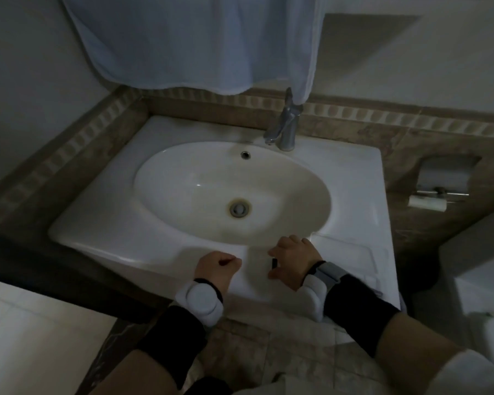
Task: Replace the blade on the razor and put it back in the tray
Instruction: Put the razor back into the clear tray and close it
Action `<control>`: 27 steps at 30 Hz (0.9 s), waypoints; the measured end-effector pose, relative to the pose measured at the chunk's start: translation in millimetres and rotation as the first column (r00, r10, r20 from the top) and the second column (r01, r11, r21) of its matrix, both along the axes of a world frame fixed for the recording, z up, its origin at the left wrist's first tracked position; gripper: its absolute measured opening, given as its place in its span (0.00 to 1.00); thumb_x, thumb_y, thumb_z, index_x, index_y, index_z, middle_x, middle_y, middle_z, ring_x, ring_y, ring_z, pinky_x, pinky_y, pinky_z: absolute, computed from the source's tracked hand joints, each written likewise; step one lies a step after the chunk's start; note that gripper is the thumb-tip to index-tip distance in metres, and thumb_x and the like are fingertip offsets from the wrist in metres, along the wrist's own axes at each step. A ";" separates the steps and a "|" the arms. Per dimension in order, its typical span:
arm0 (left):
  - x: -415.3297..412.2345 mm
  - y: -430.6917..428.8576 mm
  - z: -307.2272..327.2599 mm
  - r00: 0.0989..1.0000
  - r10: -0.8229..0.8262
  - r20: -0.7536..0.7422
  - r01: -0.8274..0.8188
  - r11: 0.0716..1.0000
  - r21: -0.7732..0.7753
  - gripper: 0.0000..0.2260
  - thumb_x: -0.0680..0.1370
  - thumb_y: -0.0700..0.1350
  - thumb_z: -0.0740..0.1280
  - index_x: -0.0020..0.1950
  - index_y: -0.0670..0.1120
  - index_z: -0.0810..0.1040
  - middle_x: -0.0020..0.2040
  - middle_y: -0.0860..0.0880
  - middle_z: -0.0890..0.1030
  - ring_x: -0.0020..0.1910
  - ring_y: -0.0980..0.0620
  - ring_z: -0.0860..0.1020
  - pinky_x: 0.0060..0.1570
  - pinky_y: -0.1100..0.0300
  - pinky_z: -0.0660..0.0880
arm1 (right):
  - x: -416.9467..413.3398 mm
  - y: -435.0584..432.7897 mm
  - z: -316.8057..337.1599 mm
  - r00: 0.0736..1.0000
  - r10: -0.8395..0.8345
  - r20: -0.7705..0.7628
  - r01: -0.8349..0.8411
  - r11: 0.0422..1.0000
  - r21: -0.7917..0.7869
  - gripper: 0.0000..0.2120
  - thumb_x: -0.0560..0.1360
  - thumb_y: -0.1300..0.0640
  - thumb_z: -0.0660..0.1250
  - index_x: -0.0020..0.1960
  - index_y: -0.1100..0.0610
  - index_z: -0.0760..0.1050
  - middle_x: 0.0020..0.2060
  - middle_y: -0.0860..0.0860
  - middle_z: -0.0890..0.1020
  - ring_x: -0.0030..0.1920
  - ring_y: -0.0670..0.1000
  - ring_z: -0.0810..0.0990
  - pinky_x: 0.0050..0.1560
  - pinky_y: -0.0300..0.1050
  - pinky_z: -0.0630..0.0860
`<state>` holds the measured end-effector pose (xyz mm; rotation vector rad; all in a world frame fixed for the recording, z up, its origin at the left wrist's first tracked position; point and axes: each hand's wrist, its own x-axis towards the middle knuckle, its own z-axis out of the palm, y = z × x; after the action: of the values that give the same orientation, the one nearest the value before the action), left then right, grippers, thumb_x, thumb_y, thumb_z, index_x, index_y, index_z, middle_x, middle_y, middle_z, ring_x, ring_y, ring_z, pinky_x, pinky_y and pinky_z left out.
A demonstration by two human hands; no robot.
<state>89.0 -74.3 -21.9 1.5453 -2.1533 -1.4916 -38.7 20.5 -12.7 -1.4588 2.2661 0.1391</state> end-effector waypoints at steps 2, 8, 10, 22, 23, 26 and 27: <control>-3.6 0.9 0.5 0.995 -0.092 0.045 0.093 0.995 -0.034 0.12 0.73 0.43 0.67 0.53 0.36 0.79 0.57 0.38 0.80 0.57 0.42 0.77 0.58 0.56 0.71 | -1.5 -3.4 -2.4 1.000 0.016 -0.010 -0.015 0.998 0.055 0.24 0.73 0.46 0.64 0.66 0.54 0.69 0.64 0.56 0.69 0.66 0.57 0.64 0.66 0.50 0.61; -16.0 4.6 4.9 0.954 -0.247 0.170 0.252 0.968 -0.008 0.12 0.74 0.47 0.66 0.34 0.41 0.77 0.44 0.37 0.77 0.46 0.44 0.76 0.50 0.55 0.71 | -5.7 -11.7 -4.3 1.000 0.000 0.011 -0.001 0.990 0.141 0.25 0.71 0.46 0.66 0.64 0.57 0.69 0.64 0.57 0.69 0.66 0.57 0.65 0.65 0.50 0.62; -20.5 5.5 1.9 0.942 -0.265 0.206 0.271 0.963 0.002 0.14 0.73 0.49 0.67 0.31 0.44 0.75 0.42 0.38 0.78 0.45 0.43 0.77 0.47 0.55 0.71 | -6.4 -13.7 -3.1 1.000 -0.002 -0.003 0.002 0.987 0.158 0.27 0.71 0.44 0.66 0.64 0.58 0.67 0.64 0.58 0.70 0.65 0.58 0.66 0.65 0.51 0.62; -29.8 6.2 -9.4 0.899 -0.314 0.304 0.341 0.939 -0.037 0.15 0.69 0.53 0.70 0.48 0.44 0.79 0.50 0.42 0.81 0.49 0.44 0.78 0.51 0.54 0.74 | -8.7 -17.8 0.2 0.999 0.027 -0.038 -0.018 0.979 0.204 0.28 0.72 0.44 0.65 0.64 0.60 0.66 0.65 0.58 0.70 0.66 0.58 0.66 0.66 0.51 0.61; -29.7 6.8 -9.6 0.898 -0.313 0.308 0.342 0.939 -0.044 0.15 0.70 0.53 0.70 0.49 0.44 0.78 0.50 0.42 0.80 0.49 0.44 0.77 0.52 0.54 0.73 | -9.5 -18.3 0.4 0.999 0.027 -0.047 -0.017 0.979 0.203 0.29 0.72 0.43 0.65 0.65 0.60 0.65 0.65 0.58 0.70 0.66 0.58 0.66 0.66 0.52 0.61; -29.5 8.8 -11.4 0.905 -0.282 0.320 0.315 0.947 -0.057 0.18 0.71 0.52 0.69 0.55 0.45 0.74 0.58 0.44 0.78 0.57 0.43 0.75 0.56 0.54 0.71 | -10.3 -19.9 0.5 0.998 0.022 -0.062 -0.009 0.979 0.202 0.31 0.71 0.43 0.66 0.65 0.60 0.64 0.66 0.58 0.69 0.67 0.57 0.66 0.66 0.52 0.61; -29.5 9.6 -11.6 0.906 -0.277 0.320 0.312 0.948 -0.060 0.17 0.71 0.52 0.69 0.55 0.45 0.73 0.59 0.44 0.78 0.58 0.43 0.75 0.57 0.54 0.71 | -10.0 -20.4 0.2 0.998 0.018 -0.061 -0.006 0.979 0.203 0.31 0.71 0.43 0.66 0.65 0.60 0.64 0.66 0.58 0.70 0.67 0.58 0.66 0.66 0.52 0.61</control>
<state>59.5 -64.7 -33.5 1.5575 -2.7032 -1.2390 -48.6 0.1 -12.6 -1.3788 2.2182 0.4123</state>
